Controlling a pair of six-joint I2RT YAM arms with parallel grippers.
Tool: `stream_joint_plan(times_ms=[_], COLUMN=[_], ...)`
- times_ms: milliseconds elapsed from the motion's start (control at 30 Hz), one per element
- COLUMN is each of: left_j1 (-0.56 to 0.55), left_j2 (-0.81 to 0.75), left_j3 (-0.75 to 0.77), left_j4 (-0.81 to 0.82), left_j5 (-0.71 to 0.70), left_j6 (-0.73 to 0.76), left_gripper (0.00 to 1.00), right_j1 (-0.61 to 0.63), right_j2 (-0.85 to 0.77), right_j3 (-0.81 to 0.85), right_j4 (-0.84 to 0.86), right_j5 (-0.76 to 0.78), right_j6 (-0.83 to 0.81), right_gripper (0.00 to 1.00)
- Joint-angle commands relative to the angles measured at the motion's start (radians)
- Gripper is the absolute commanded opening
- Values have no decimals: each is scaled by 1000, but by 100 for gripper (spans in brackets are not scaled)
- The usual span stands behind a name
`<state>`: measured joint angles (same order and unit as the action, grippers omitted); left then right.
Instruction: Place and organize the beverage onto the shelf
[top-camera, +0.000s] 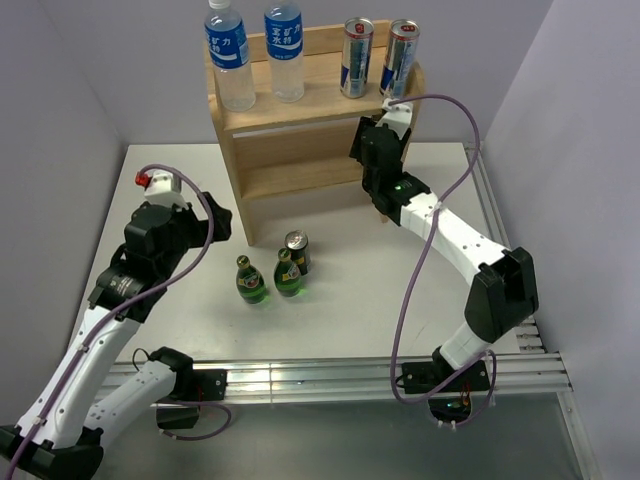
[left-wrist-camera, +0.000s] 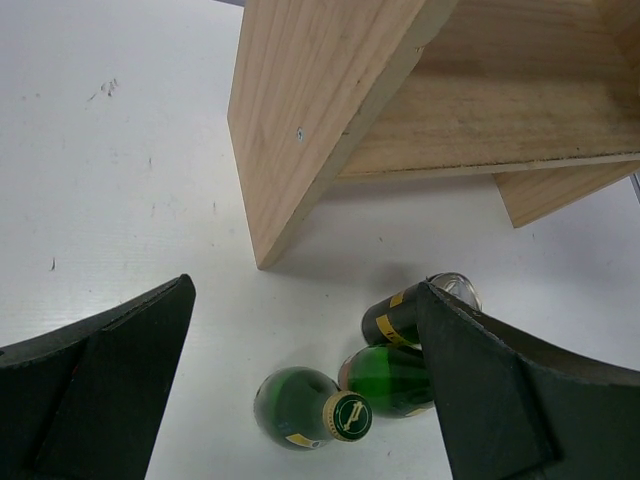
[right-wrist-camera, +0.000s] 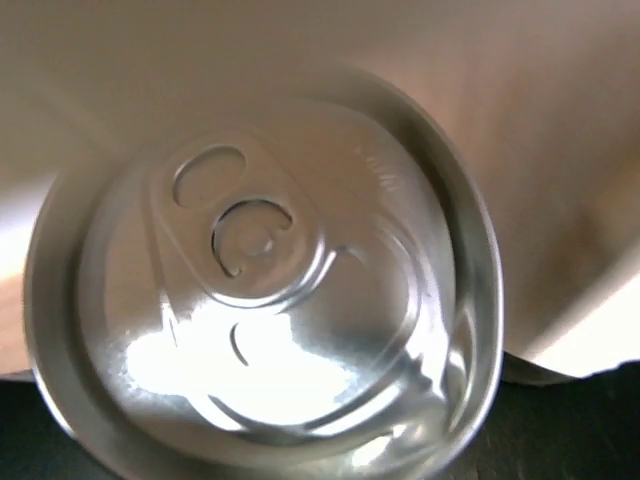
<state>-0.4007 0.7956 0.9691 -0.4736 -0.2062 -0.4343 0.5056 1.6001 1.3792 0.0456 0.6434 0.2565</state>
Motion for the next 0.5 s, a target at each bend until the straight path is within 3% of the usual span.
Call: stream_joint_plan(times_ms=[0, 467], left_j1=[-3, -3], left_j2=[7, 31], left_j3=[14, 6], left_j4=[61, 92], left_j5=[19, 27], left_j6=[6, -7], left_gripper=[99, 99], right_j1=[-32, -33], right_j2=[-43, -37], right_j3=[-75, -141], right_j4=[-49, -13], right_j5=[33, 39], right_j6=[32, 67], right_gripper=[0, 0])
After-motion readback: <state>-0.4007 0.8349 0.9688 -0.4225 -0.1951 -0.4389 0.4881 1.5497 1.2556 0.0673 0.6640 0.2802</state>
